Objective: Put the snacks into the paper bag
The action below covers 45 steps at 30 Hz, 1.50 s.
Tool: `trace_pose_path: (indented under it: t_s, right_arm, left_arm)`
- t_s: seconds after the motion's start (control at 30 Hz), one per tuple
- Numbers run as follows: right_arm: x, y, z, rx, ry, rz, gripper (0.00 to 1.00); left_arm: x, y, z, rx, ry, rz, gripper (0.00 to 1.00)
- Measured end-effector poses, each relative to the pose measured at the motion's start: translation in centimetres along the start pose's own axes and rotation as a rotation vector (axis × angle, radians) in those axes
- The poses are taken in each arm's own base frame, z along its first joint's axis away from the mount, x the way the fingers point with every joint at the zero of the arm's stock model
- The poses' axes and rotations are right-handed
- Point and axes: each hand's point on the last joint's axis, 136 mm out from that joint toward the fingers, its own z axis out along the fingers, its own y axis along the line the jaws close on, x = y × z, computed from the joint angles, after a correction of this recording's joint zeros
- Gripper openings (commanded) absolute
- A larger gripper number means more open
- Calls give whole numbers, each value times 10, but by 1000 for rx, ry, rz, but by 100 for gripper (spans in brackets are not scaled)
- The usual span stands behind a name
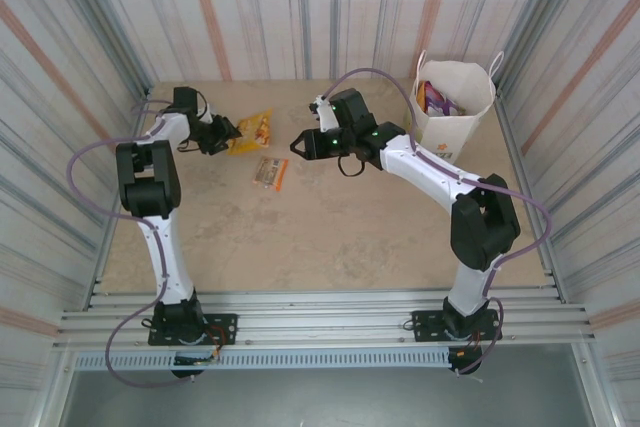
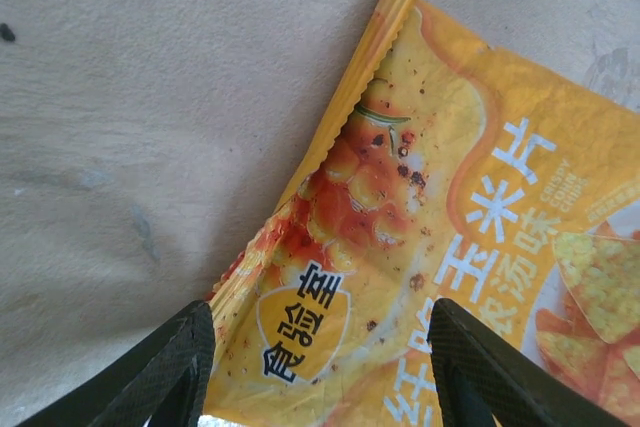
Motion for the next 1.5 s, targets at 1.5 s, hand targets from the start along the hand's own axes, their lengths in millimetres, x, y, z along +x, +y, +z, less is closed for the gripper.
trace_pose_path:
  t_s: [1.5]
  right_arm:
    - [0,-1,0,4,-1,1,51]
  left_arm:
    - [5,-8,17,130,50,-4,43]
